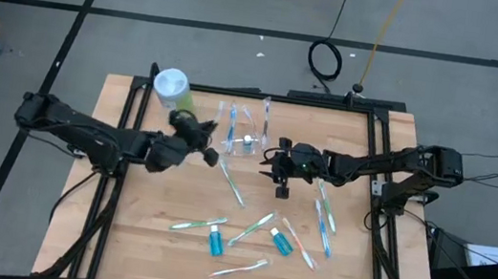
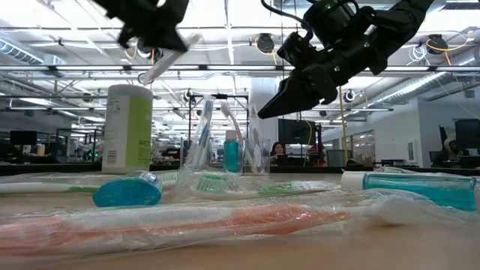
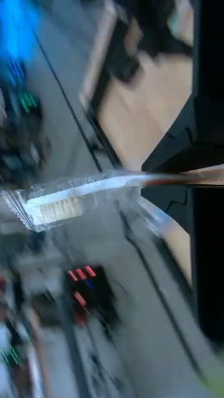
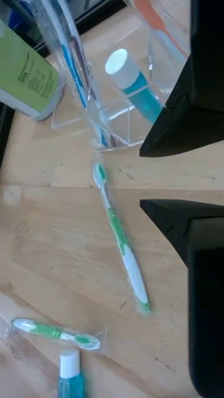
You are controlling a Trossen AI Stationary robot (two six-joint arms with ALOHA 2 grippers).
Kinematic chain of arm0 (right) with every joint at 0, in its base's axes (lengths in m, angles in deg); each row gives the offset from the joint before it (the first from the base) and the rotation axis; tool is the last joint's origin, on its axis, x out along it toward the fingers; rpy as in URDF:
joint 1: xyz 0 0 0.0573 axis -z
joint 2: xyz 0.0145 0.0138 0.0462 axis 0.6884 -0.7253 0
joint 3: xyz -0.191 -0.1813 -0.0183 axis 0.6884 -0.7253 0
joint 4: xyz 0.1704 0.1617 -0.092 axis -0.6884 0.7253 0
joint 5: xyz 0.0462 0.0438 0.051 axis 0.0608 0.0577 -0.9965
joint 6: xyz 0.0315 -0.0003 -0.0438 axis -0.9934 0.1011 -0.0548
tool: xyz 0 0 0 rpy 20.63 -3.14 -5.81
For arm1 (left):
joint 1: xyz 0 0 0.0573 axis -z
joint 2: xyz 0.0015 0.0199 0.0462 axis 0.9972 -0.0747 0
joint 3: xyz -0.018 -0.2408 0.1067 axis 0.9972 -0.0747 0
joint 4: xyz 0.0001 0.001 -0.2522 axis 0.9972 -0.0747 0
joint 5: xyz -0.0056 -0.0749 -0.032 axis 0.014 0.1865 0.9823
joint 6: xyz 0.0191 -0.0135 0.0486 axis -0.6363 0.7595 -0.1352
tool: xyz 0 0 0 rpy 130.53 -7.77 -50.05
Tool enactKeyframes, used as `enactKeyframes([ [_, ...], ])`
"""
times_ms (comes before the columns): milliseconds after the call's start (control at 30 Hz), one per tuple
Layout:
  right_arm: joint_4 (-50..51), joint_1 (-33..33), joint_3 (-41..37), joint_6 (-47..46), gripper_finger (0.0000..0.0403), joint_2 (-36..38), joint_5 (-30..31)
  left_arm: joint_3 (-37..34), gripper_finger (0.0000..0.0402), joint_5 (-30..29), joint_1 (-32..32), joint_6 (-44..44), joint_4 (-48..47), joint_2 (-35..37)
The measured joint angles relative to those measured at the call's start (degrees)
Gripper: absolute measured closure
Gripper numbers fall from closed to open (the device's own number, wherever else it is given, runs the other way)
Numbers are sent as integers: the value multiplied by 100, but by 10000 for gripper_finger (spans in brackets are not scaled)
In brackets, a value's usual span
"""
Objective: Pick & Place toothbrushing station
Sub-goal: Put the orange toothbrush into the transparent organizer
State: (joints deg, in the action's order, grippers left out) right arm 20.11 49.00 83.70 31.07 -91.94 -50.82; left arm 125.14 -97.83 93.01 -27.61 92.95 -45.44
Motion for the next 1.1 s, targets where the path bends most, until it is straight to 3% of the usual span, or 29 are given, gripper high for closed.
enactKeyframes([
  [133,2,0,0,2,293,0,0,7,376,1055,-283,-1187,1492,-197],
  [267,31,0,0,4,293,0,0,7,362,1540,-616,-1926,2266,-237],
  [467,5,2,0,271,293,0,2,10,393,1854,-1291,-1729,2308,-409],
  [600,-279,11,0,400,293,0,2,11,374,2225,-1632,-1413,2325,-1050],
  [733,-503,11,0,417,293,0,2,4,361,1855,-1769,-1225,2706,-1804],
  [933,-463,11,0,418,293,0,2,4,392,1279,-1567,-1211,3618,-2301],
  [1100,-452,11,0,503,293,0,2,4,380,-113,-1137,-655,2986,-2338],
])
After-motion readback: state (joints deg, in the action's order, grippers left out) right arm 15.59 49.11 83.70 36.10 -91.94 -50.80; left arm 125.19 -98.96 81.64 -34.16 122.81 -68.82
